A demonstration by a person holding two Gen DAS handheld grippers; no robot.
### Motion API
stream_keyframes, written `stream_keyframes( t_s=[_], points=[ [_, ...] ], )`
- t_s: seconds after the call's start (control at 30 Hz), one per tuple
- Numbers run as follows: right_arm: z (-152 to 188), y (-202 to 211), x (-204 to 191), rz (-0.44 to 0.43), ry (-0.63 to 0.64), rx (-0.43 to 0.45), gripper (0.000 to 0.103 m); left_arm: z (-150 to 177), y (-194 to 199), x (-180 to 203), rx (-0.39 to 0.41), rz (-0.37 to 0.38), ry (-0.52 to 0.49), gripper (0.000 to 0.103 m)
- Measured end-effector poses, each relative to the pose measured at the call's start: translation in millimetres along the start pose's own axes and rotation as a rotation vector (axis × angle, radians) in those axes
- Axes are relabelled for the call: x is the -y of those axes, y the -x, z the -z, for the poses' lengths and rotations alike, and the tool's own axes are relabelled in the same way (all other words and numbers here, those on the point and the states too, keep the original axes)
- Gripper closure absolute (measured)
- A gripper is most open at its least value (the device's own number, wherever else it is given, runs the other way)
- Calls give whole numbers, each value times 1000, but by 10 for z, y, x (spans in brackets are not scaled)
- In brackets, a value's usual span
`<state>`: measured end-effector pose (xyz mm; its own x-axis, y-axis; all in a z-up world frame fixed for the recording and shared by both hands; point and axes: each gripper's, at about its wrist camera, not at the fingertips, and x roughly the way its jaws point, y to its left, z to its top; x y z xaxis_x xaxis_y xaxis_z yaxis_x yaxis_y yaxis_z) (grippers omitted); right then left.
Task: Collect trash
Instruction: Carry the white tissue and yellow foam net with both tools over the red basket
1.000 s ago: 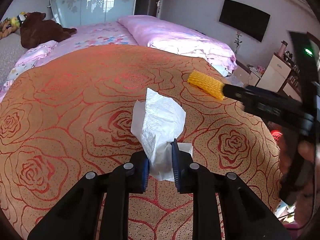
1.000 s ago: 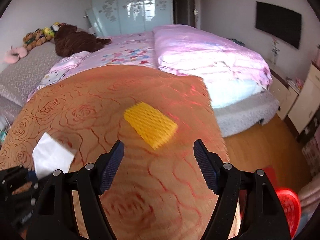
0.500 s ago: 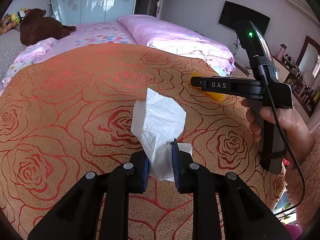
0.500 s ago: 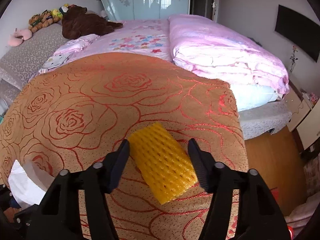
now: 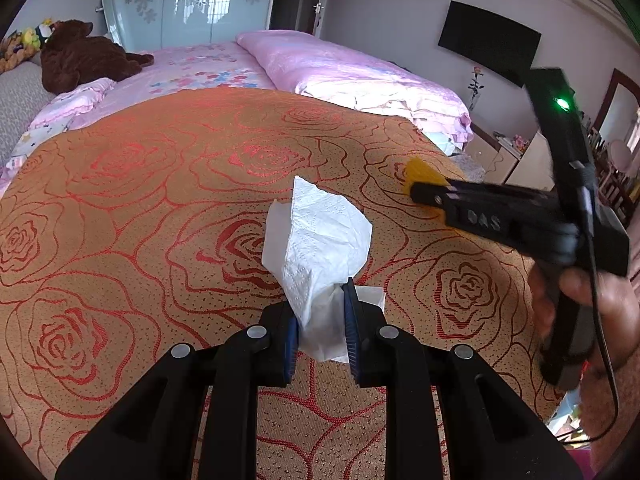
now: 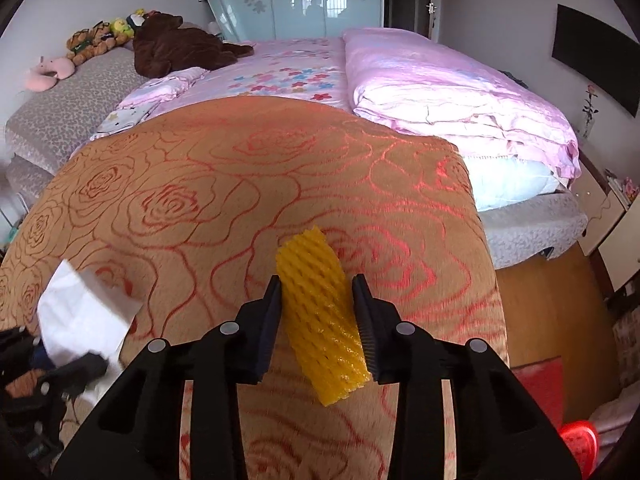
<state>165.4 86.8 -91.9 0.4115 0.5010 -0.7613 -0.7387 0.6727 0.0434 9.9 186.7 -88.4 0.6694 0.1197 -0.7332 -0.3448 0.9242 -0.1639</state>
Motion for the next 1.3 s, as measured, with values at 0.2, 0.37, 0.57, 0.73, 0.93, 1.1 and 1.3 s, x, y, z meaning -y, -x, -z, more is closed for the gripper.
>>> stream_keyframes(
  t_s=[0.2,0.37,0.57,0.73,0.93,1.1,1.3],
  points=[
    [222,227,-58,-9,-24,19,69,-14,1,23,0,-13,6,85],
    [366,407,-74,-9,-60,34,70,-21,49,26,6,-23,19,85],
    [461,717,-110,9,-79,88,70,-65,210,61,48,-26,18,85],
    [456,981,-109,32,-89,141,70,-126,344,155,83,-23,-1,85],
    [423,1232,-77,56,-98,189,70,-216,500,308,123,-7,-35,85],
    [433,1427,-9,83,-113,221,70,-274,600,448,150,9,-61,85],
    [480,1592,154,110,-144,242,70,-326,645,572,158,28,-87,85]
  ],
)
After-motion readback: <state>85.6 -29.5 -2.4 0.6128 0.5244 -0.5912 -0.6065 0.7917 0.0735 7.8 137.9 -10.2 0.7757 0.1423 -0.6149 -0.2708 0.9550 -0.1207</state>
